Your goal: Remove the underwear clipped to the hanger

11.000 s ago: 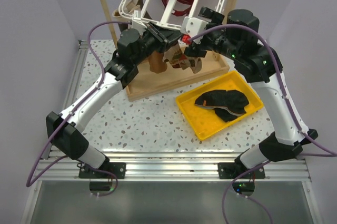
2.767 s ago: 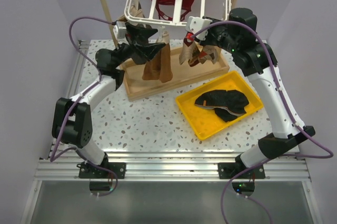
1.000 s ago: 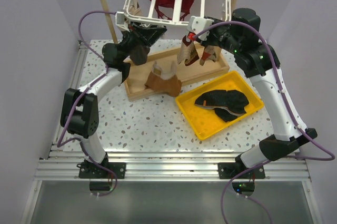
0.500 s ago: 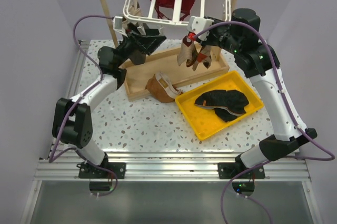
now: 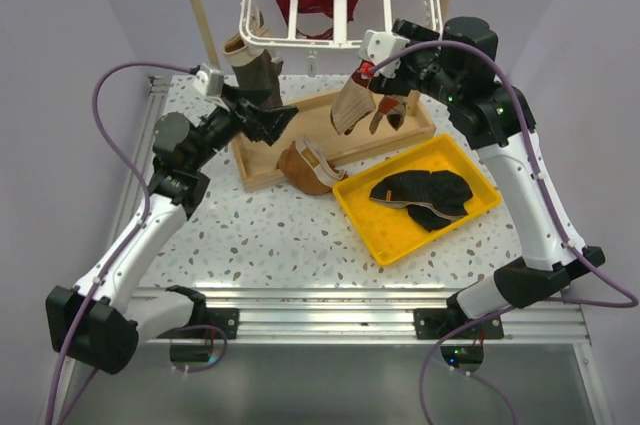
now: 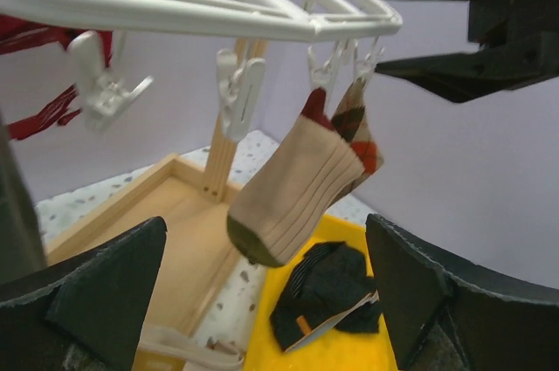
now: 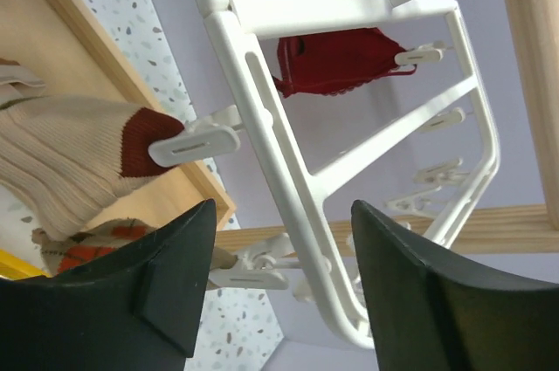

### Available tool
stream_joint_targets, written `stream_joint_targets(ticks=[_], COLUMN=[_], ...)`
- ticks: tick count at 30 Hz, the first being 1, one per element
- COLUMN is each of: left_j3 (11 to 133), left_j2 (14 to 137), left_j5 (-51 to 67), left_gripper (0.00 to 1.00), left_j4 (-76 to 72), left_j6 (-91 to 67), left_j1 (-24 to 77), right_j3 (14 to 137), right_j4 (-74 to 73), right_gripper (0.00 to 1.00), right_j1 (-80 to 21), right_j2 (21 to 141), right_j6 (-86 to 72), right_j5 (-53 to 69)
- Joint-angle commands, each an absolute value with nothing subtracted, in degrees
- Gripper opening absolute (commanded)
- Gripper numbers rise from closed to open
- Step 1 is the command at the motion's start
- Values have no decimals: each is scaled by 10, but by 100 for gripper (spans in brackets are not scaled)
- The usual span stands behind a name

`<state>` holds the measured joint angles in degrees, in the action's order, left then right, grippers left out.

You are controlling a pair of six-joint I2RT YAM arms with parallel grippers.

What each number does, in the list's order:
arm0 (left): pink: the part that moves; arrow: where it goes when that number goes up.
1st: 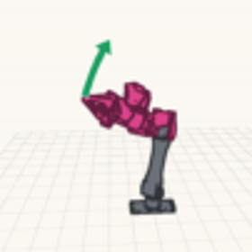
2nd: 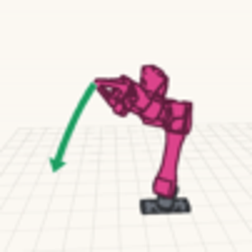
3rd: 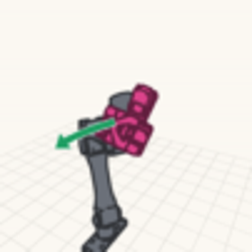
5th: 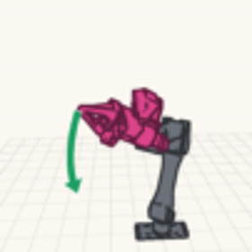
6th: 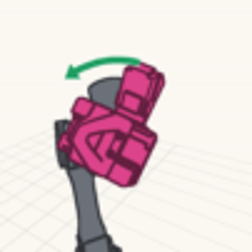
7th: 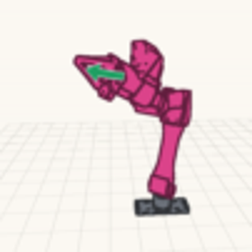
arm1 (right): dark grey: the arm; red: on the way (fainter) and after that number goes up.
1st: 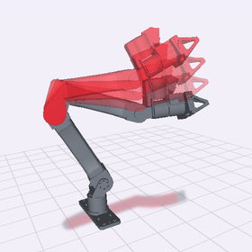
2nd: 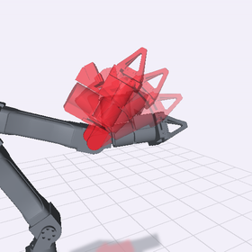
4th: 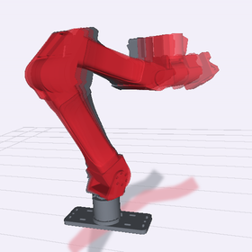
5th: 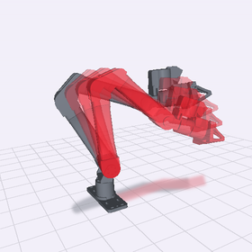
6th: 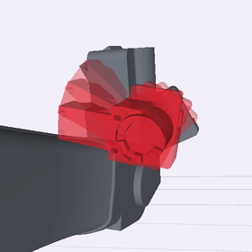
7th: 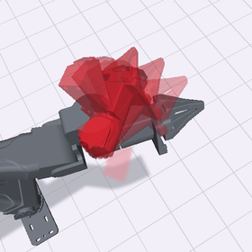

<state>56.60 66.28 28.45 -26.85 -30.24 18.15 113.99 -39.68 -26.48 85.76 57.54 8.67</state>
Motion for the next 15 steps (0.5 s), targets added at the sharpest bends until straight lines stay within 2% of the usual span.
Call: stream_joint_targets(ticks=[1, 3, 6, 12, 15], left_j3=[534, 521, 498, 456, 432], left_j2=[587, 560, 518, 469, 440], left_j5=[209, 174, 145, 123, 103], left_gripper=[100, 100, 100, 100, 100], left_j4=[-114, -86, -48, -18, -9], left_j6=[-167, -143, -104, -91, -84], left_j1=[184, 184, 183, 183, 183], right_j3=[1162, 1172, 1194, 1259, 1272], right_j4=[-412, -431, -464, -570, -654], right_gripper=[78, 85, 92, 95, 96], right_j1=[-261, -261, -261, -261, -262], right_j2=[831, 829, 824, 814, 800], right_j6=[563, 557, 549, 549, 591], right_j5=[96, 106, 130, 210, 287])
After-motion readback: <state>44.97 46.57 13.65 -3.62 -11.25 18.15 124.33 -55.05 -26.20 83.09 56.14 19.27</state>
